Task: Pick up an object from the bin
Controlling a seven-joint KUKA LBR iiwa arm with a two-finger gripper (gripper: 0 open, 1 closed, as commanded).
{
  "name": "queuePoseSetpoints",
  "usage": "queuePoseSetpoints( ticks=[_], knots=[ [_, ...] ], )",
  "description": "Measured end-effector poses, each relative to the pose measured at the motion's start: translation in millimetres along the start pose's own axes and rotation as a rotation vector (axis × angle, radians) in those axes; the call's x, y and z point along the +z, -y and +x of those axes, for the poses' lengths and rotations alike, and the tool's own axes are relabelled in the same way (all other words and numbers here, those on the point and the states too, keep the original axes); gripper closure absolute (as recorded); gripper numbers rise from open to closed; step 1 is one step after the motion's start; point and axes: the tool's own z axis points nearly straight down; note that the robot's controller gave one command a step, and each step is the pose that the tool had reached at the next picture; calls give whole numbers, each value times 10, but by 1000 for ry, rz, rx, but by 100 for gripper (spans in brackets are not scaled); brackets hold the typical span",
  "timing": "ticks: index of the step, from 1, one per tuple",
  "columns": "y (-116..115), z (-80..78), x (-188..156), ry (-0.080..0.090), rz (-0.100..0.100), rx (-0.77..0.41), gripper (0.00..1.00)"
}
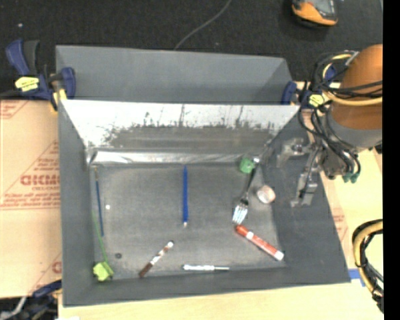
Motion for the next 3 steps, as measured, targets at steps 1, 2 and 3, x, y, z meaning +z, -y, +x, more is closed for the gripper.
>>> queuePoseSetpoints(
  ticks=[1,2,3],
  knots=[
    [-6,-17,-44,8,2,-3,0],
    [126,-82,608,15,2,54,0],
    [205,-163,890,23,5,3,0]
  ],
)
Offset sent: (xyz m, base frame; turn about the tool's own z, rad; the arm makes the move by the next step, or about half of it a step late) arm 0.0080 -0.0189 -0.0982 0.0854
